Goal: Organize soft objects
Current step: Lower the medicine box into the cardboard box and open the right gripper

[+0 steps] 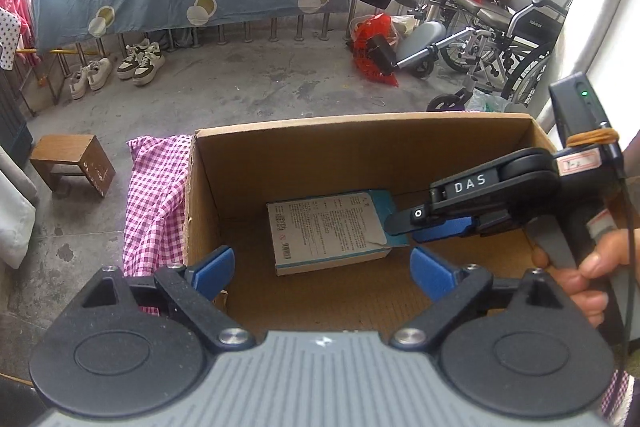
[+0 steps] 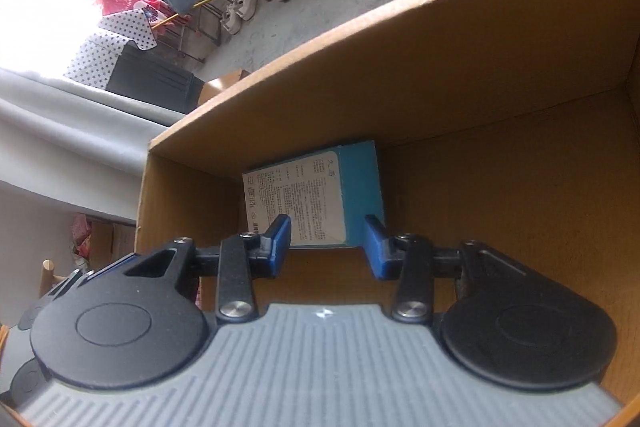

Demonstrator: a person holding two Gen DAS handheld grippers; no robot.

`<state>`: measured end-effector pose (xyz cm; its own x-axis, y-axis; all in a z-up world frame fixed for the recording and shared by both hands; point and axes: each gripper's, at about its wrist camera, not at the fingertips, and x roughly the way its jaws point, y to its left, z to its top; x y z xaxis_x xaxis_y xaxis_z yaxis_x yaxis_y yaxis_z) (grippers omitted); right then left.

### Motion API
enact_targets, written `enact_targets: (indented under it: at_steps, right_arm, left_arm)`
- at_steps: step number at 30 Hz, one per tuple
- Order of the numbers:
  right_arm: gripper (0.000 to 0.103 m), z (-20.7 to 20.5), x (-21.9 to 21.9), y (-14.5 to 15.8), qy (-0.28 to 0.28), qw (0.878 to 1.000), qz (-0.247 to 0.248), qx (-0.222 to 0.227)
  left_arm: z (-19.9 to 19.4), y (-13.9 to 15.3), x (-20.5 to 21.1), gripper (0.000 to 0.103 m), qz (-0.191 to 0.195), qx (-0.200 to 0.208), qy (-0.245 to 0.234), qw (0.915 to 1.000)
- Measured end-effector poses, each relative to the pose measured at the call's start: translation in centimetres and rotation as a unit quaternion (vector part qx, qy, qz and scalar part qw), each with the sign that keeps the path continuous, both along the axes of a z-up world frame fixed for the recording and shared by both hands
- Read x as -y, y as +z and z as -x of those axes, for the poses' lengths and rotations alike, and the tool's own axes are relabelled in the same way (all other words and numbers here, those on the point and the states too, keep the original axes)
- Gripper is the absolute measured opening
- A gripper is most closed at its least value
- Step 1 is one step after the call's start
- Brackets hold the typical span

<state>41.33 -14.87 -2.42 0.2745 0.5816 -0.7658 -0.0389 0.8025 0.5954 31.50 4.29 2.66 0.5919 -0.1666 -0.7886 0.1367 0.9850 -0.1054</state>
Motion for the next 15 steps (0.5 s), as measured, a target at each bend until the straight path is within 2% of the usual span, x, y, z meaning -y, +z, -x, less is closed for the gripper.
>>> enact_targets:
  at_steps: [3,8,12,15]
  right_arm:
    - [0.040,0.1,-0.2,-2.1,0.005,0.999,0.018,-0.028]
    - [0.040,0.1,-1.5,-2.8,0.018,0.998,0.065,-0.022]
    - [0.040,-0.7,-3.7,-3.7,0.035,0.996,0.074,-0.046]
    - [0.039,-1.5,-6.3,-3.5,0.054,0.994,0.093,-0.034]
  left_arm:
    - [2.4,2.0,-0.9,0.096,0.012,0.028,-0.001,0.9995]
    - [7.3,4.5,-2.8,0.100,0.027,0.068,0.015,0.9972]
    - [10.5,4.6,-3.9,0.100,0.043,0.077,0.026,0.9958]
    - [13.1,4.0,-4.6,0.100,0.045,0.090,0.052,0.9935]
